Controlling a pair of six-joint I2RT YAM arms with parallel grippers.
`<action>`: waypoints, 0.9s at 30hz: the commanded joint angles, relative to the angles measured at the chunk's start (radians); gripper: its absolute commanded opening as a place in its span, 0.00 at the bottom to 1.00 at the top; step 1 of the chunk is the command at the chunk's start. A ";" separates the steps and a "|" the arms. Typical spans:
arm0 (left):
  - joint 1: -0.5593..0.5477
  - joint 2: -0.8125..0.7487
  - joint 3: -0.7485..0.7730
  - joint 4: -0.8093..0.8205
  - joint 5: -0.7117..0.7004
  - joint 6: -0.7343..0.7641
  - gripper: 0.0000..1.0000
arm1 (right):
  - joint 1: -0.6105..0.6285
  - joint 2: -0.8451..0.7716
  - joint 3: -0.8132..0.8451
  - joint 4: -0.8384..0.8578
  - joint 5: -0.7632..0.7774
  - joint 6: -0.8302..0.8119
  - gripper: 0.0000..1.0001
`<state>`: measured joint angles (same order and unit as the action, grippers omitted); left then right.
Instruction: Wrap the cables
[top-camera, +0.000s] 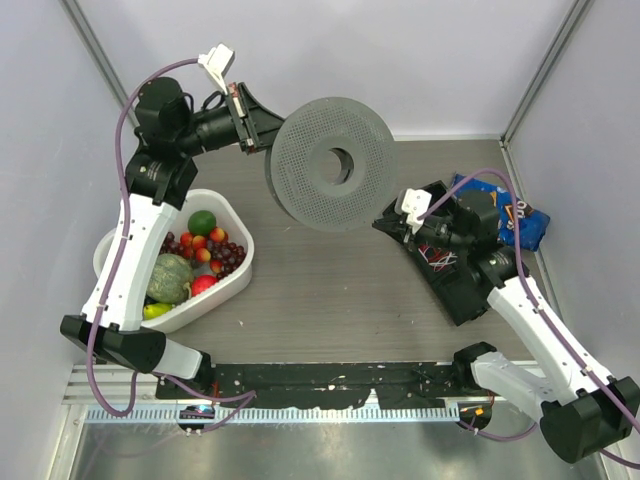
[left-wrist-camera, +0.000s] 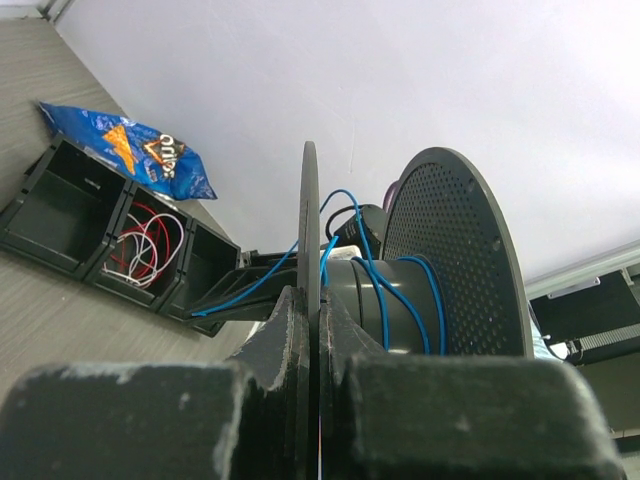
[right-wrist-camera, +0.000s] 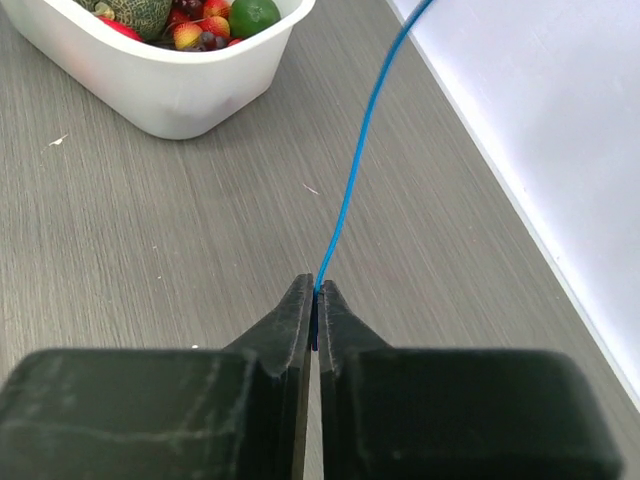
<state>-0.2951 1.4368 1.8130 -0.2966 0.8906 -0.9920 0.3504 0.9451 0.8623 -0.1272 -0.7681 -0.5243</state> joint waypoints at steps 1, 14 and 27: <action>-0.001 -0.050 0.008 0.079 -0.011 -0.037 0.00 | 0.010 -0.012 0.040 0.011 0.047 0.000 0.01; 0.125 -0.016 0.080 -0.059 -0.419 0.000 0.00 | 0.012 -0.077 0.014 -0.236 0.210 -0.026 0.01; 0.126 -0.018 0.086 -0.124 -0.708 -0.019 0.00 | 0.027 -0.034 0.049 -0.304 0.187 -0.006 0.01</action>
<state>-0.1825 1.4403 1.8431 -0.5194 0.3428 -0.9802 0.3645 0.8948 0.8680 -0.3656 -0.5720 -0.5396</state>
